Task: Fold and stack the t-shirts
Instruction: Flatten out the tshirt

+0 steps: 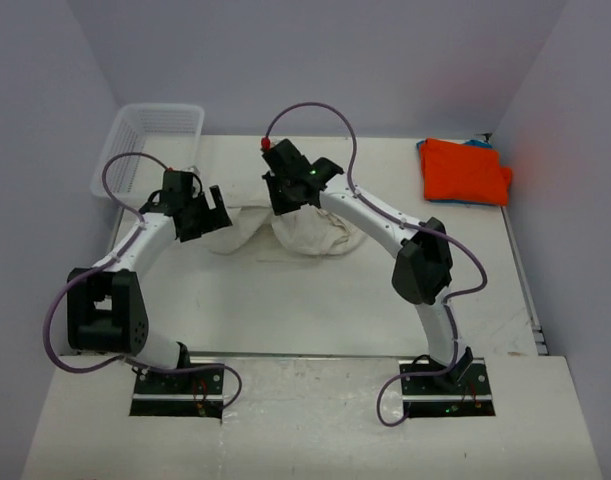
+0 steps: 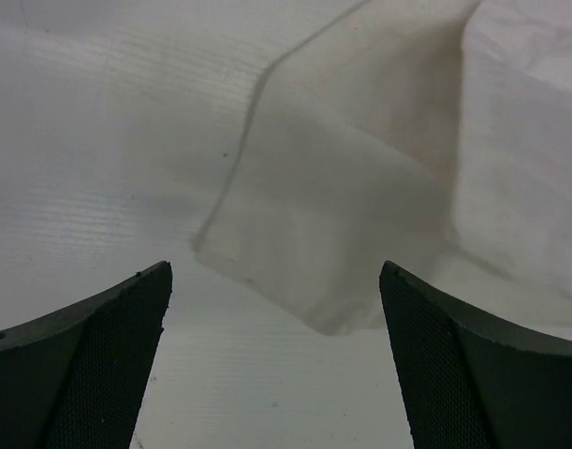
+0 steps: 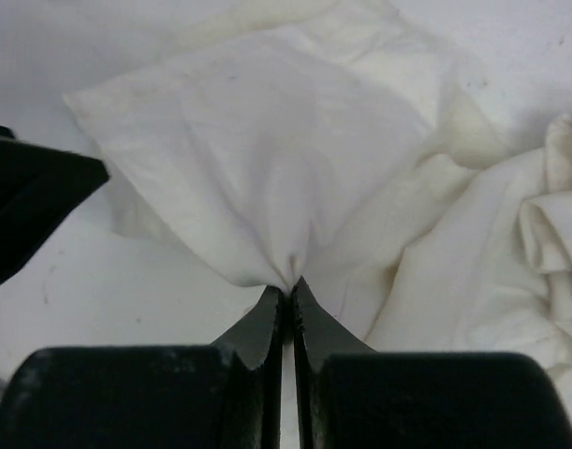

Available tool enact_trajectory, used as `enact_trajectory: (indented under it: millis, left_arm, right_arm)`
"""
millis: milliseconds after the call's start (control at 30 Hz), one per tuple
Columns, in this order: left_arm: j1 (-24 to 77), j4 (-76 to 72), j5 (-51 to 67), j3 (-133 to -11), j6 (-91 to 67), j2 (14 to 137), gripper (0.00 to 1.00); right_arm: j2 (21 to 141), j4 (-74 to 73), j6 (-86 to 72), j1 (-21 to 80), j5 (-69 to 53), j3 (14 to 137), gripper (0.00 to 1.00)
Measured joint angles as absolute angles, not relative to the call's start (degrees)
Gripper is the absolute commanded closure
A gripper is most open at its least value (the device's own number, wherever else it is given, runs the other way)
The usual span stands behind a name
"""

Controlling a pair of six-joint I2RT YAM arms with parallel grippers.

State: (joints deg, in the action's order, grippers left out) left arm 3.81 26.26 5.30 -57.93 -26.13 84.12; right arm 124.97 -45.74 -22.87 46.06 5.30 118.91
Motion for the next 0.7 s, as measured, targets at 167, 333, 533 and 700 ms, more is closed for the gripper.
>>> enact_trajectory:
  millis: [167, 333, 533, 700]
  left_arm:
    - [2.22, 24.34, 4.51, -57.47, -27.09, 88.33, 0.18]
    - [1.41, 21.37, 6.63, -55.31, -28.47, 91.39, 0.14]
    - [1.41, 16.21, 16.34, -52.16, -30.81, 93.54, 0.13]
    - [1.41, 11.33, 26.24, -49.36, -32.56, 93.91, 0.13]
  right_arm:
    - [118.21, -45.76, -22.61, 45.95, 5.48, 118.89, 1.00]
    - [117.47, -45.80, -22.39, 45.98, 5.37, 118.63, 1.00]
    - [118.98, -45.87, -22.35, 45.98, 5.21, 118.15, 1.00]
    - [120.42, -45.84, -22.39, 45.78, 5.28, 118.17, 1.00]
